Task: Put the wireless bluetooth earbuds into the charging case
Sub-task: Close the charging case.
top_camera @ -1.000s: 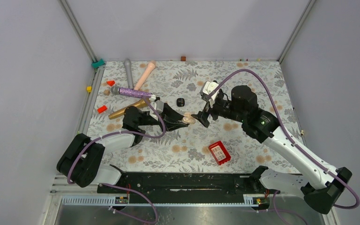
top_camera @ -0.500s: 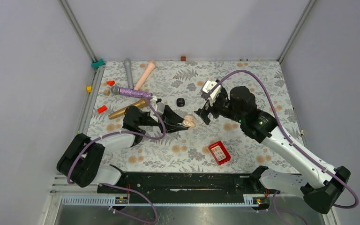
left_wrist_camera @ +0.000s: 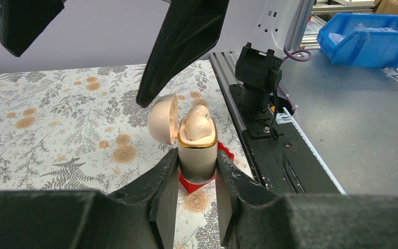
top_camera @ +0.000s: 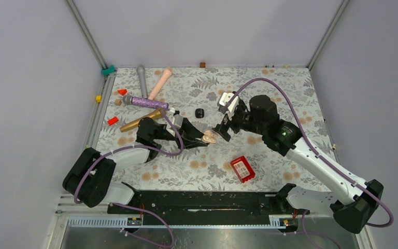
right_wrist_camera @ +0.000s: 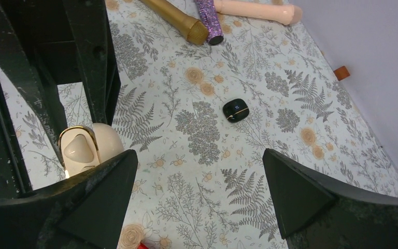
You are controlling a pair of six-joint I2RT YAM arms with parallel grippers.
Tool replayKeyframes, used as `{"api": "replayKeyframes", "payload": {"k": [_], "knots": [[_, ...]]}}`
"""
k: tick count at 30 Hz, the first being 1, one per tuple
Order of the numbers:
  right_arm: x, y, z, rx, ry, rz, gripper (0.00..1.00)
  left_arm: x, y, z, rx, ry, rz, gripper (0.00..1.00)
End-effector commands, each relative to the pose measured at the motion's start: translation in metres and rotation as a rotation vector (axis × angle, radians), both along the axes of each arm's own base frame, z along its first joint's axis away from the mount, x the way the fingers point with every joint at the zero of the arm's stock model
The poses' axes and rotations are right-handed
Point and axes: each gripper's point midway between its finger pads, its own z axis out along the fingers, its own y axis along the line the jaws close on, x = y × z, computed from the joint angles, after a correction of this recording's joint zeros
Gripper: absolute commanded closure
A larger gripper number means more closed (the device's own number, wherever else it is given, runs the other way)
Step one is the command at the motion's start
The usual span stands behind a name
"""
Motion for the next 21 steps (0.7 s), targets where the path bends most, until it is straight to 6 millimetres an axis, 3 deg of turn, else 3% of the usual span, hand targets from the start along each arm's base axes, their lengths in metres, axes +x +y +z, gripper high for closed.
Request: {"api": "replayKeyframes", "payload": {"k": [1, 21], "knots": [[-0.007, 0.004, 0.005, 0.01, -0.008, 0.057, 0.01, -0.002, -0.002, 0.017, -0.031, -0.07, -0.026, 1.0], [-0.015, 0.003, 0.009, 0.016, -0.024, 0.095, 0.01, 0.0, -0.003, 0.016, -0.028, -0.062, -0.019, 1.0]]}}
